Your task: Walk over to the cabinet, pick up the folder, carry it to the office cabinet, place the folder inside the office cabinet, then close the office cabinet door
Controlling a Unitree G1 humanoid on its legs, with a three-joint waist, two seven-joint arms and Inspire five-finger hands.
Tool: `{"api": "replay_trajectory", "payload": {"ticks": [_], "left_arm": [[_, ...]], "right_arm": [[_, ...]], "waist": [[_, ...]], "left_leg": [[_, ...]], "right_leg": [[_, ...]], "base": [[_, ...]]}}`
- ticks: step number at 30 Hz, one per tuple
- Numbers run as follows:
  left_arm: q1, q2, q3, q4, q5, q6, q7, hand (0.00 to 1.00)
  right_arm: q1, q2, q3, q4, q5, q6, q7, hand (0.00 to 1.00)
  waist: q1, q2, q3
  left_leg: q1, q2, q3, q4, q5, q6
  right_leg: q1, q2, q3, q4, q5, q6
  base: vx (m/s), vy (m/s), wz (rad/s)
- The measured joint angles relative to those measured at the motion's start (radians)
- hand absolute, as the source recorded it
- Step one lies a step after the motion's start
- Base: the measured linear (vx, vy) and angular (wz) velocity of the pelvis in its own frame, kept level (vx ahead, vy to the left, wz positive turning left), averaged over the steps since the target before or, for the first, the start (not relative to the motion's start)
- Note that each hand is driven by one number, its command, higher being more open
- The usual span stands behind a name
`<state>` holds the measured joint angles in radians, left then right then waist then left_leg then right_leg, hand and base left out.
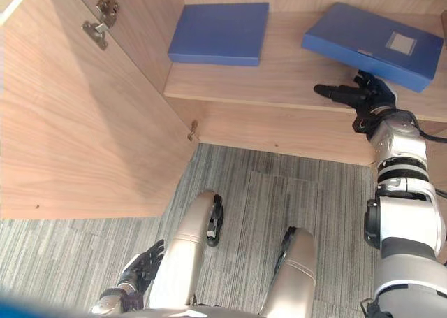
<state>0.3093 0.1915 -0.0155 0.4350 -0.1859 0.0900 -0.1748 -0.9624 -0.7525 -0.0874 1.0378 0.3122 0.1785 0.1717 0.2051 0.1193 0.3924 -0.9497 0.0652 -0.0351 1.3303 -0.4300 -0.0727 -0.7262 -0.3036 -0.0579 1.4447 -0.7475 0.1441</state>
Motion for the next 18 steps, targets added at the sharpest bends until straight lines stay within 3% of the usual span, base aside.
{"api": "replay_trajectory", "payload": {"ticks": [9, 18], "left_arm": [[0.001, -0.005, 0.002, -0.005, 0.000, 0.000, 0.004, 1.00], [0.014, -0.045, 0.040, -0.007, 0.000, -0.001, 0.028, 1.00]], "right_arm": [[0.022, 0.000, 0.003, -0.052, -0.446, -0.069, -0.032, 1.00], [0.044, 0.004, -0.001, -0.087, -0.569, -0.083, -0.067, 1.00]], "waist": [[0.009, -0.006, -0.002], [0.007, -0.018, 0.005]], "left_leg": [[0.006, 0.000, 0.018, -0.013, -0.002, 0.007], [0.020, 0.002, 0.049, -0.024, -0.008, 0.023]], "right_leg": [[-0.002, -0.004, 0.010, -0.022, 0.011, 0.010], [-0.006, -0.010, 0.040, -0.040, 0.024, 0.027]], "base": [[0.00, -0.001, -0.01], [0.00, 0.007, -0.06]]}}
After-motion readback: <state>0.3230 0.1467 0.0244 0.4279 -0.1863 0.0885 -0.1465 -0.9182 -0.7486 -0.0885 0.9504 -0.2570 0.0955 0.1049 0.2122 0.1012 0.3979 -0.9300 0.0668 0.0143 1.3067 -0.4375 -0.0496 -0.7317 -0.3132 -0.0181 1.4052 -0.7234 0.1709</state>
